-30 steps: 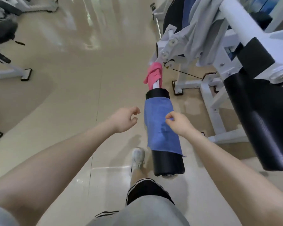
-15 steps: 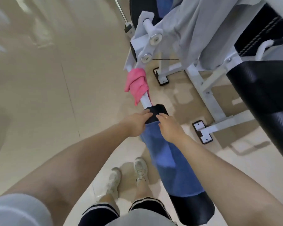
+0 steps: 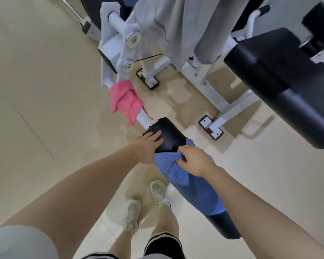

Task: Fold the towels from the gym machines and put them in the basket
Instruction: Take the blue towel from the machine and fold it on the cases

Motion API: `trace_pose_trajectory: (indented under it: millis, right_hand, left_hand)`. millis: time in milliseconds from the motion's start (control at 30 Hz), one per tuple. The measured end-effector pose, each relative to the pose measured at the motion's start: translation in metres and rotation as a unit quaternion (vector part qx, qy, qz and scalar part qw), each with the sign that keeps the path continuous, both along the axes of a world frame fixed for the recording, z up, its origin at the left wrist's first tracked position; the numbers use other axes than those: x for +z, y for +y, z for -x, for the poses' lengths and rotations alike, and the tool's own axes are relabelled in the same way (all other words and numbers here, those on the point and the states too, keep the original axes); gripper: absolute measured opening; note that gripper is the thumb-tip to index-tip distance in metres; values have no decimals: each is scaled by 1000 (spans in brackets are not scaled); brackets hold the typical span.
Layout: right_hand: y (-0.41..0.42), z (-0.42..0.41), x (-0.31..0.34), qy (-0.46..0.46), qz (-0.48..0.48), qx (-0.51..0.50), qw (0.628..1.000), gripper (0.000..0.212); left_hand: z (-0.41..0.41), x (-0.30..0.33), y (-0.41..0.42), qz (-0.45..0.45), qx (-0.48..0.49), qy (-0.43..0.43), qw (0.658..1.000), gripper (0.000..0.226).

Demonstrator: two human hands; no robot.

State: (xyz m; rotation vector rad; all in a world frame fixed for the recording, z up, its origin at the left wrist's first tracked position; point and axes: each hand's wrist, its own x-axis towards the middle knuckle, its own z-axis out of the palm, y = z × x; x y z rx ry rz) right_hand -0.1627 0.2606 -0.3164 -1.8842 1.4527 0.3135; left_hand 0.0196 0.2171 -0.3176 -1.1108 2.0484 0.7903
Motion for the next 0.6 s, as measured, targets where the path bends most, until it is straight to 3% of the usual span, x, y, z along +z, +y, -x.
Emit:
trace_pose_trajectory:
  millis: [100,167,200,300,367,500,600]
  right_hand:
    - [21,5,33,-55,27,-74,995,35]
    - [37,5,61,-70,63,-125,988,38]
    - [44,4,76,-74,76,-145,984,37]
    - [70,3,120,-46,128,-145,980,14]
    - [91,8,144,-2,182,-141,973,5]
    - [139,28,189,-9,216,-224,950,28]
    - [174,46,214,-14,185,-274,944,36]
  left_hand:
    - [2,17,-2,-11,-49,42,998,46]
    - [12,42,6,-51,-16,133,990,17]
    - [18,58,14,-64,10,183,981,12]
    - [34,103,38,-45,20,304,952,6]
    - [38,121,51,-42,-1,358,933,13]
    - [54,152,65,-33,-4,423,906,13]
    - [81,176,84,-12,-66,437,897,11]
